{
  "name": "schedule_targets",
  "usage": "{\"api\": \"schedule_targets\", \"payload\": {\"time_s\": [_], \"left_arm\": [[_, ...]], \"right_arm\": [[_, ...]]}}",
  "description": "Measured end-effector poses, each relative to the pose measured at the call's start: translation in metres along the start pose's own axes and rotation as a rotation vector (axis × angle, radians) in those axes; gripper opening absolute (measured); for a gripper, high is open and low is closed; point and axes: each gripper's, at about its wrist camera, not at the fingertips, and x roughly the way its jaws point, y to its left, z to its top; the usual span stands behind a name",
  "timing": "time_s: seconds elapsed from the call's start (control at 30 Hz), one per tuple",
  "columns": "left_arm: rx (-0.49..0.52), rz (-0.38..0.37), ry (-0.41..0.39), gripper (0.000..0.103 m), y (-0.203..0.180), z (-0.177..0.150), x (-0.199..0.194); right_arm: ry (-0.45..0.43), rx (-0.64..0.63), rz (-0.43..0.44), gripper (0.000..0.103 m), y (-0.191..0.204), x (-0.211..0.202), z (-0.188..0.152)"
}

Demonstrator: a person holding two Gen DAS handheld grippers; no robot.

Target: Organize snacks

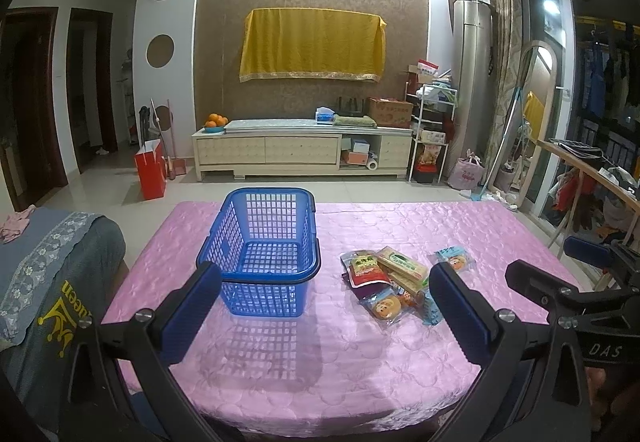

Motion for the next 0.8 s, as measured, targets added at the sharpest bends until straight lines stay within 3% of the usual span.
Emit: {"api": "schedule_targets", "payload": {"time_s": [0.8], "left_arm": [[0.008,0.005,0.006,0.103,-0.0011,0.0004,0.0007]], "right_arm": [[0.018,-0.002,0.008,0.103,0.0016,0.0017,-0.0007]]}}
